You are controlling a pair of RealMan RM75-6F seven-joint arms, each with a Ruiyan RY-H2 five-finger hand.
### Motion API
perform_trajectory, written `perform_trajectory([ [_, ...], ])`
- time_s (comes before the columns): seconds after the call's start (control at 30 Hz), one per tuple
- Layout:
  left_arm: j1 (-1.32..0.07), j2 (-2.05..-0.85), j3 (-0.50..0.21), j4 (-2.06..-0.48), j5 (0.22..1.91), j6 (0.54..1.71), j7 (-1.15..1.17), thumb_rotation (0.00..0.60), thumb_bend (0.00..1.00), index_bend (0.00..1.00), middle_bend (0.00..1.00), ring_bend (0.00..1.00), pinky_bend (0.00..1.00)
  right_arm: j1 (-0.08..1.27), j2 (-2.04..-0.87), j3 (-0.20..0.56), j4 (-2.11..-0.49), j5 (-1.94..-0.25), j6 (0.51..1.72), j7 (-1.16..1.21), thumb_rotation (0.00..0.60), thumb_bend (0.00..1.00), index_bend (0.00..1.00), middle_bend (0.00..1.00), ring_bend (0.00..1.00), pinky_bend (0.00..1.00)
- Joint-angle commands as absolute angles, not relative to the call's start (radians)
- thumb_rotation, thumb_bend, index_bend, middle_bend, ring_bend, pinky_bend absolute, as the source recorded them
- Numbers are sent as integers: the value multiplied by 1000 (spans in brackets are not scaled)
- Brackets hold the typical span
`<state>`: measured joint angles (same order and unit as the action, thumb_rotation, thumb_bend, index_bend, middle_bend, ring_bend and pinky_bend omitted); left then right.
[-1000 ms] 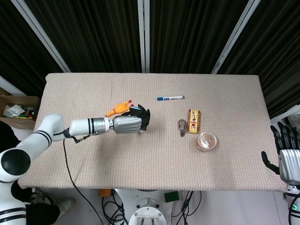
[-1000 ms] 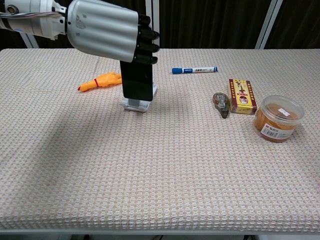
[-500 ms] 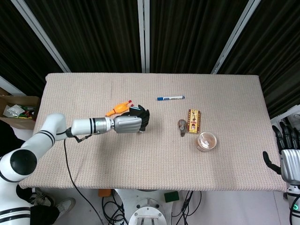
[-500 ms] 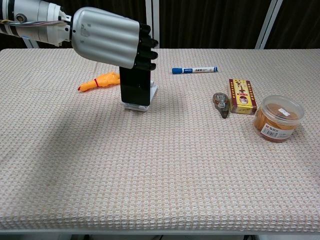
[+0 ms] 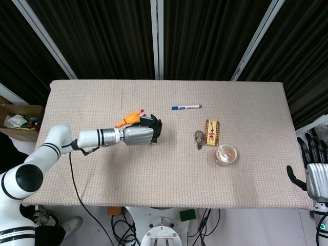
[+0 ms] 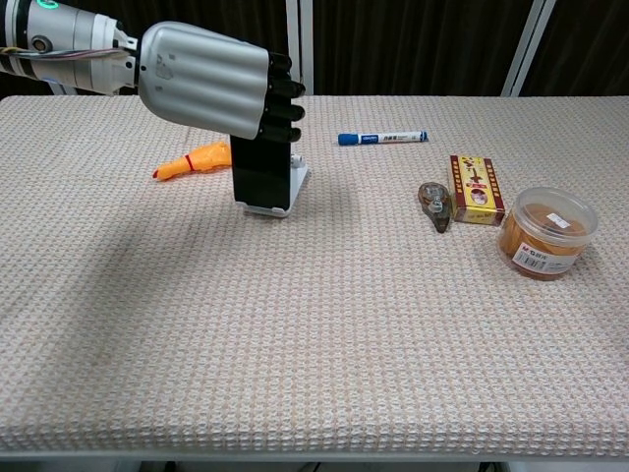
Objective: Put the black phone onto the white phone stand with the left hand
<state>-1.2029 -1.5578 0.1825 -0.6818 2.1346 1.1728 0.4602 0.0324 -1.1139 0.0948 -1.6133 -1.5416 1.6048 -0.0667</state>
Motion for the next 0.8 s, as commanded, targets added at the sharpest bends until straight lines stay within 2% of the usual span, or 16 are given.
perform_trajectory([
  [0.03, -1202, -1558, 184, -680, 2128, 1168, 464, 600, 413, 552, 528, 387, 406, 32, -1114, 95, -1612, -1540, 1604, -67, 600, 373, 0, 0, 0, 0],
  [0.1, -1202, -1555, 187, -687, 2120, 1155, 462, 600, 406, 436, 474, 347, 385, 32, -1115, 95, -1611, -1537, 1601, -66, 600, 373, 0, 0, 0, 0],
  [0.17, -1203, -1551, 191, -694, 2115, 1149, 461, 600, 396, 276, 384, 289, 358, 34, -1114, 96, -1611, -1537, 1599, -67, 600, 373, 0, 0, 0, 0],
  [0.27, -1198, -1550, 187, -703, 2100, 1143, 466, 600, 391, 137, 272, 230, 329, 34, -1114, 97, -1612, -1537, 1600, -67, 600, 375, 0, 0, 0, 0],
  [0.5, -1194, -1549, 190, -709, 2084, 1140, 463, 600, 384, 50, 166, 154, 300, 34, -1116, 98, -1608, -1541, 1604, -65, 600, 377, 0, 0, 0, 0],
  [0.8, -1191, -1554, 193, -702, 2077, 1162, 457, 600, 365, 8, 68, 83, 249, 35, -1121, 98, -1600, -1537, 1599, -62, 600, 377, 0, 0, 0, 0],
])
